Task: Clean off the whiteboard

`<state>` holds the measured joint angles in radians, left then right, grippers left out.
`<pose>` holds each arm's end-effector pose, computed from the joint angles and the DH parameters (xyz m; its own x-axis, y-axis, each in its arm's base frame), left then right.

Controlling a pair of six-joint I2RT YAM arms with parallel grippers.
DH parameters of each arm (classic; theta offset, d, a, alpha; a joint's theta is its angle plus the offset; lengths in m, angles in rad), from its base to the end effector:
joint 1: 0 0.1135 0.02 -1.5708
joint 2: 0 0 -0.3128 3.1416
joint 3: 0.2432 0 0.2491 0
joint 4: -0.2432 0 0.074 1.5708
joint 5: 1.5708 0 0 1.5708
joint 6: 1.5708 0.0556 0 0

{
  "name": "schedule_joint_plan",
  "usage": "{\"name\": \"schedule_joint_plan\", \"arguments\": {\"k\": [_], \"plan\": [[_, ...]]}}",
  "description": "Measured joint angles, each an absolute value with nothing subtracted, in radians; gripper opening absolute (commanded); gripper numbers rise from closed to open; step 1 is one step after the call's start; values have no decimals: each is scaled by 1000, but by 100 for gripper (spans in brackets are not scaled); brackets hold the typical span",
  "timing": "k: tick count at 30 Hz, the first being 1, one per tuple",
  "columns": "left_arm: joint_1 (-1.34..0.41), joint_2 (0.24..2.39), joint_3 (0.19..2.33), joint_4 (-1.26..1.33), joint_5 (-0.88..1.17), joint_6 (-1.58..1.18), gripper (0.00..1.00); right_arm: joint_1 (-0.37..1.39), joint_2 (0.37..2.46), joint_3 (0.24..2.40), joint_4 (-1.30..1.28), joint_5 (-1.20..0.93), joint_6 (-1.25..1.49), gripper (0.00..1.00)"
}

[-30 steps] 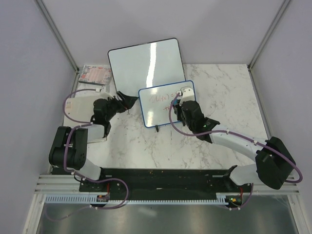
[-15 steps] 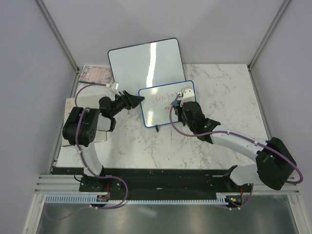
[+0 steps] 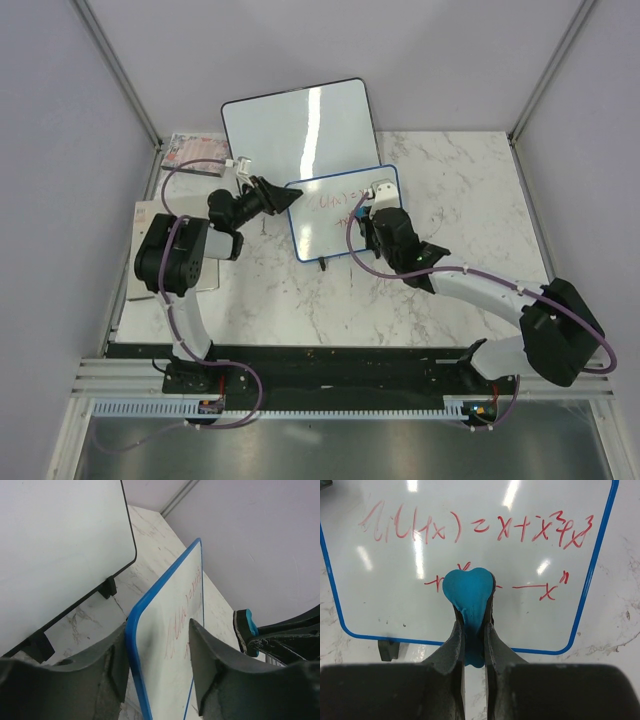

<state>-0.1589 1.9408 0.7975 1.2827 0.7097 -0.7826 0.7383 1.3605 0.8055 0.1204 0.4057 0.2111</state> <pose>0.3922 -0.0995 0.2261 -0.4366 -0.4717 -0.7660 0.6337 0.4432 -0.6341 0.2405 0.1892 0.2903 -0.3786 -0.0842 -0.9217 -0.2805 0.9595 0.0276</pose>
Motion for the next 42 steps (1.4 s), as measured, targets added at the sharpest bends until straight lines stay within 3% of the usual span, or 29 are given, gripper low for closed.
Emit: {"name": "schedule_joint_plan", "arguments": {"k": [3, 8, 26, 42], "plan": [[-159, 1966, 797, 1285, 712, -796, 20, 736, 1383, 805, 120, 406, 208, 1], [-159, 1986, 797, 1325, 744, -875, 2, 735, 1395, 805, 125, 410, 203, 1], [-127, 1950, 650, 1436, 735, -950, 2, 729, 1413, 778, 222, 423, 185, 0], [-102, 1947, 622, 1466, 754, -960, 2, 731, 1633, 715, 541, 436, 84, 0]]}}
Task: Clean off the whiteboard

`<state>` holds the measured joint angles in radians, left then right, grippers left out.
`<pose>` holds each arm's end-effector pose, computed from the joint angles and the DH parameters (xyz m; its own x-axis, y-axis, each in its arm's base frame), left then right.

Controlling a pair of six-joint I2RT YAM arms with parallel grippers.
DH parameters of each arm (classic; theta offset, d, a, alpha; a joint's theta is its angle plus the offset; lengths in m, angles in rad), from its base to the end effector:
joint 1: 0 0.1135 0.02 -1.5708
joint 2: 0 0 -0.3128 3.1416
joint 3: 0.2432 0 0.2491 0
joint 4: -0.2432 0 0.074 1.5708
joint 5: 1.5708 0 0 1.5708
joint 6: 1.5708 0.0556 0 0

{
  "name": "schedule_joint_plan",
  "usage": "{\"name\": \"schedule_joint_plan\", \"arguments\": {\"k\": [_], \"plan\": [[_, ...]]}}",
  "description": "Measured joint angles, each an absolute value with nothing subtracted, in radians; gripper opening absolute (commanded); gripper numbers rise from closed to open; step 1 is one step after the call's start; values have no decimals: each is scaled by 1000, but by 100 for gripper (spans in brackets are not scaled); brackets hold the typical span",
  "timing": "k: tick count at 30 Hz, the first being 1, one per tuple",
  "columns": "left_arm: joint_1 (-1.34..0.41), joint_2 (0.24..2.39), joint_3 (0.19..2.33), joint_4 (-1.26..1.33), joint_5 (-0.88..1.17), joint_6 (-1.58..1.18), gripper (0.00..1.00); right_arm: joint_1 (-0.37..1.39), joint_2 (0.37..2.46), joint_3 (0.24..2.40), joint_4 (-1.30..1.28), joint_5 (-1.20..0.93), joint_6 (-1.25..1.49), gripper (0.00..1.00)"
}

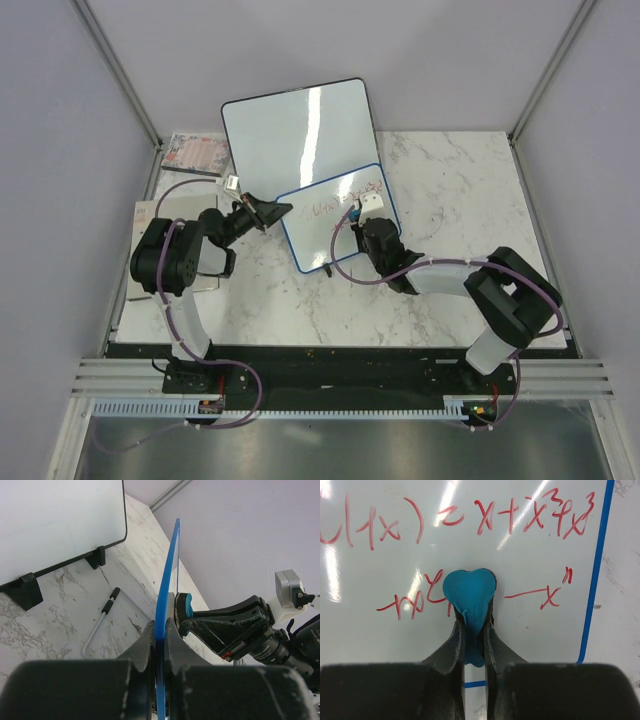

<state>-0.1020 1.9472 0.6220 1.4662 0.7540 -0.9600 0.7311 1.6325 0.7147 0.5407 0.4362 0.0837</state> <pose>0.3596 -0.0751 0.2006 -0.5330 -0.5457 -0.6466 0.5438 0.3646 -0.7559 0.2759 0.2159 0.2243 -0.2993 -0.1667 -0.9395 -0.2887 0.9543 -0.0773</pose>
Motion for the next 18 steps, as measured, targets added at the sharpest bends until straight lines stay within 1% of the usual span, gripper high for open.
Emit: {"name": "schedule_joint_plan", "arguments": {"k": [8, 18], "plan": [[-97, 1954, 633, 1460, 770, -960, 2, 754, 1669, 717, 633, 402, 61, 0], [-91, 1964, 643, 1451, 782, -962, 2, 767, 1713, 773, 660, 332, 59, 0]]}}
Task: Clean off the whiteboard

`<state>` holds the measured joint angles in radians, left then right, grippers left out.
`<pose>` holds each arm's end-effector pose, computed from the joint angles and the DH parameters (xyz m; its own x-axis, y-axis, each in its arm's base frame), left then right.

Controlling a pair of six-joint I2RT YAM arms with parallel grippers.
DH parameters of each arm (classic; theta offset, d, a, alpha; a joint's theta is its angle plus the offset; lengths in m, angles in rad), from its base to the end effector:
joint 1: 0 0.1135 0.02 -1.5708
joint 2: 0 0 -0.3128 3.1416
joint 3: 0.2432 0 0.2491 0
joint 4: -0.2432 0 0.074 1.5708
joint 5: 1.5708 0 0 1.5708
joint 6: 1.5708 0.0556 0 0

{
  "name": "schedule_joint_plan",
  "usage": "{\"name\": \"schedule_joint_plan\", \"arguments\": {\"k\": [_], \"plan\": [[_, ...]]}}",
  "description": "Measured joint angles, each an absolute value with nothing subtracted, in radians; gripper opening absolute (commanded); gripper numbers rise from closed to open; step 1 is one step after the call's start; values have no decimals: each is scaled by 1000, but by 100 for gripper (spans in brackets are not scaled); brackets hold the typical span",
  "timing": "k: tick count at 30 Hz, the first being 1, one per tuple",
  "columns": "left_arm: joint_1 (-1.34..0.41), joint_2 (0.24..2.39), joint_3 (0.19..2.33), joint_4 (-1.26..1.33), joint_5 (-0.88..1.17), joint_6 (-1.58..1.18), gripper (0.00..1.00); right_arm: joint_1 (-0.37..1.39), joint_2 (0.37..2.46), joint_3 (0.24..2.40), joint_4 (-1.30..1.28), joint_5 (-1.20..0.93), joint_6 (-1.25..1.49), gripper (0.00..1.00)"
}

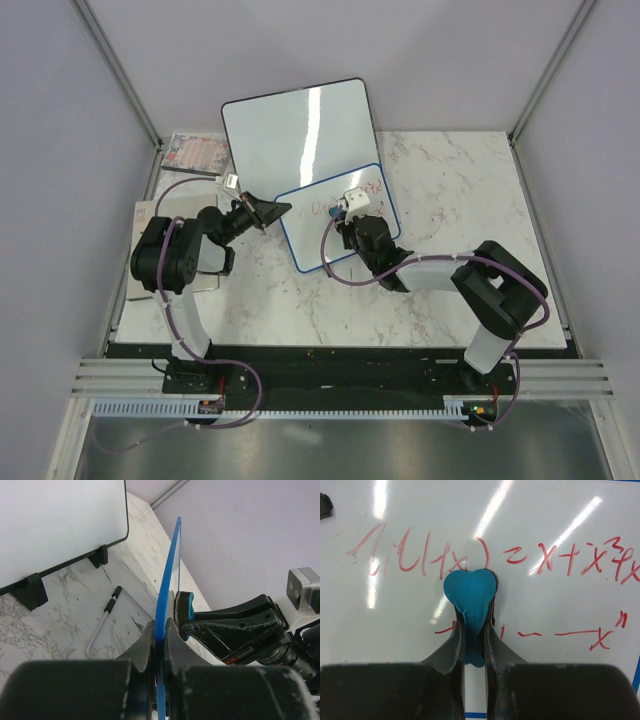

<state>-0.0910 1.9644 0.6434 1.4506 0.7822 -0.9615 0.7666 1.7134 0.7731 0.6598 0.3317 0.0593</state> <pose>0.3653 -0.0727 0.1976 -0.5500 -0.5339 -0.6422 0.5408 0.3583 -0.7610 0.2842 0.2485 0.2282 -0.2246 -0.1385 -0.9646 -0.4179 0.9079 -0.0330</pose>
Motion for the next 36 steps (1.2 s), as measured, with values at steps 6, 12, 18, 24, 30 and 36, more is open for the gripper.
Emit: {"name": "schedule_joint_plan", "arguments": {"k": [6, 12, 18, 24, 30, 36], "plan": [[-89, 1970, 650, 1451, 791, -964, 2, 773, 1720, 778, 666, 342, 64, 0], [-89, 1971, 651, 1455, 796, -964, 2, 787, 1720, 778, 663, 428, 80, 0], [-89, 1983, 654, 1465, 795, -969, 2, 713, 1708, 776, 654, 430, 124, 0], [-89, 1985, 655, 1471, 797, -972, 2, 579, 1675, 745, 643, 423, 163, 0], [-89, 1987, 657, 1470, 797, -974, 2, 529, 1670, 744, 632, 379, 186, 0], [-89, 1987, 657, 1468, 798, -976, 2, 515, 1669, 745, 624, 336, 189, 0]]}}
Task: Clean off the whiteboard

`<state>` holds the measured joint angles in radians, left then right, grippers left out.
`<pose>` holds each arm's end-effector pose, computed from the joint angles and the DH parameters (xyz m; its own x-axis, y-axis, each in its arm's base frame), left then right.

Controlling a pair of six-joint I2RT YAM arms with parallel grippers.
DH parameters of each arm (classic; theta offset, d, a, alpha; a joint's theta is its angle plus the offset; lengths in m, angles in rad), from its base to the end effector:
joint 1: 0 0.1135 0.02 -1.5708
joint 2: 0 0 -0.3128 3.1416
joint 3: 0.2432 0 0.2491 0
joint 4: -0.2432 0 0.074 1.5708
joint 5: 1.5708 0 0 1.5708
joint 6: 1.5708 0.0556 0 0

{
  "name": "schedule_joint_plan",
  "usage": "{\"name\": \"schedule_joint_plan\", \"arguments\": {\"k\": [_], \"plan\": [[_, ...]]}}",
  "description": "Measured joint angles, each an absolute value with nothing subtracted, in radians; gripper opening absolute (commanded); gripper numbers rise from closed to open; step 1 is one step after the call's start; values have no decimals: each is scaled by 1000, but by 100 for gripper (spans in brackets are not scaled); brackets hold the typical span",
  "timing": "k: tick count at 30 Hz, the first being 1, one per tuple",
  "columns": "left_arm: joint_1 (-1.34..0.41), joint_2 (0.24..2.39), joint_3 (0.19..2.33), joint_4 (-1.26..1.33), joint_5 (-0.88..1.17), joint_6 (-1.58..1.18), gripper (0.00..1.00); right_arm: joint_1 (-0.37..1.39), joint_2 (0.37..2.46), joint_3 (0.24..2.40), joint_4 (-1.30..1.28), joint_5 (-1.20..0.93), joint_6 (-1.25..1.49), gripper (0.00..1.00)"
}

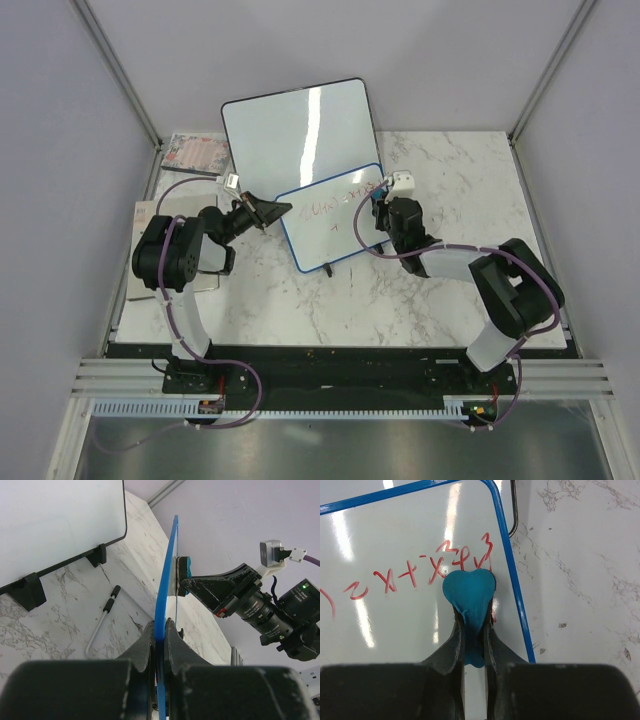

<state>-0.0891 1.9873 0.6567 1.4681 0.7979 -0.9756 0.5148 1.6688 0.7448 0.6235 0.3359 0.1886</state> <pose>0.3691 -0.0729 0.1945 -0.5598 -0.5304 -0.6366 0.5439 0.3444 -0.7652 0.3267 0.1638 0.2306 -0.2888 0.0400 -0.9565 -0.1391 0.9868 0.0832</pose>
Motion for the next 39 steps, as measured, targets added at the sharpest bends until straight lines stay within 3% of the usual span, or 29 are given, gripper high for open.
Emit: {"name": "schedule_joint_plan", "arguments": {"k": [20, 29, 39], "plan": [[-86, 1991, 662, 1468, 812, -981, 2, 490, 1616, 739, 482, 196, 216, 0], [-81, 2012, 673, 1471, 815, -1009, 2, 486, 1632, 737, 501, 41, 208, 0], [-73, 2021, 677, 1472, 816, -1021, 2, 784, 1743, 910, 441, 231, 143, 0]]}}
